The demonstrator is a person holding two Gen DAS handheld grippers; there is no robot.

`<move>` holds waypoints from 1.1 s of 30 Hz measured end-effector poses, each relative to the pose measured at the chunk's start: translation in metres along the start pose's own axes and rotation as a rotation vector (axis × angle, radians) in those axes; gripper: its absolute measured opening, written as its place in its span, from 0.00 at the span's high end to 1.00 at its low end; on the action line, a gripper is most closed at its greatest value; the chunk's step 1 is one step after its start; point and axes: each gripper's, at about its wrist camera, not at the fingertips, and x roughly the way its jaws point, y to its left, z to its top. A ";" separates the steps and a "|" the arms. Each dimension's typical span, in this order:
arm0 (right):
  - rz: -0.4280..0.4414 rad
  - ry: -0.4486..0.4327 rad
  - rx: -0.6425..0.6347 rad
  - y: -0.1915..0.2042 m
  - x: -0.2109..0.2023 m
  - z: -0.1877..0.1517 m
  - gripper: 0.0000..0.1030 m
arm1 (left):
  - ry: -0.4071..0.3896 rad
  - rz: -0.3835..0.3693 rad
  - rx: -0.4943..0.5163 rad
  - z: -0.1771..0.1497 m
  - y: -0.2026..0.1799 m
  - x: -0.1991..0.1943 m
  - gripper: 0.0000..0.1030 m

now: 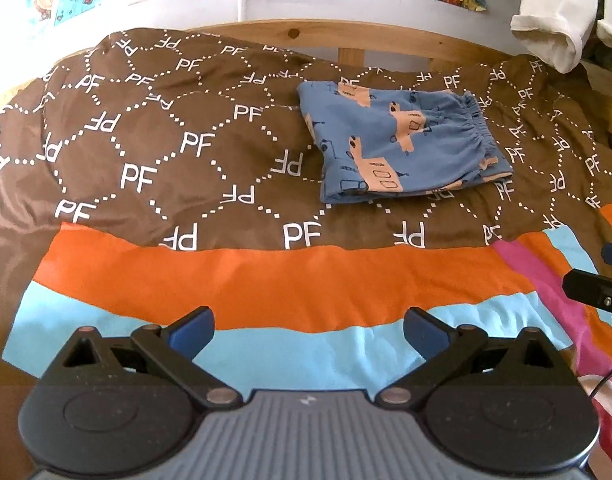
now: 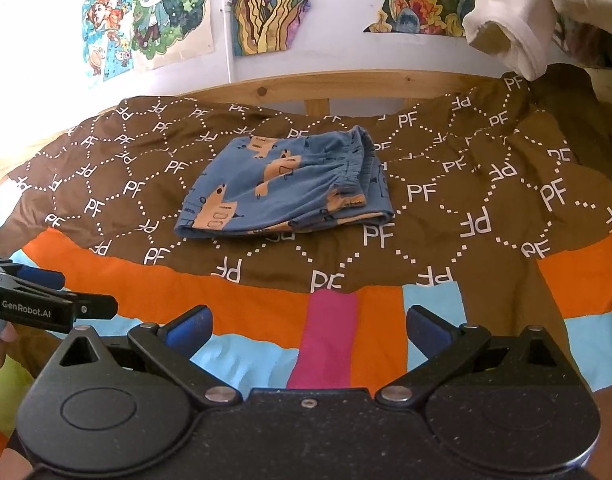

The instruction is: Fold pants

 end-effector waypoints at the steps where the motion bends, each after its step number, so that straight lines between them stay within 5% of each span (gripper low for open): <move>1: -0.001 0.002 0.000 0.000 0.000 0.000 0.01 | 0.000 0.000 -0.001 0.000 0.000 0.000 0.00; 33: -0.001 0.015 0.001 -0.001 0.001 -0.003 0.01 | 0.001 -0.005 -0.015 -0.001 -0.001 -0.002 0.00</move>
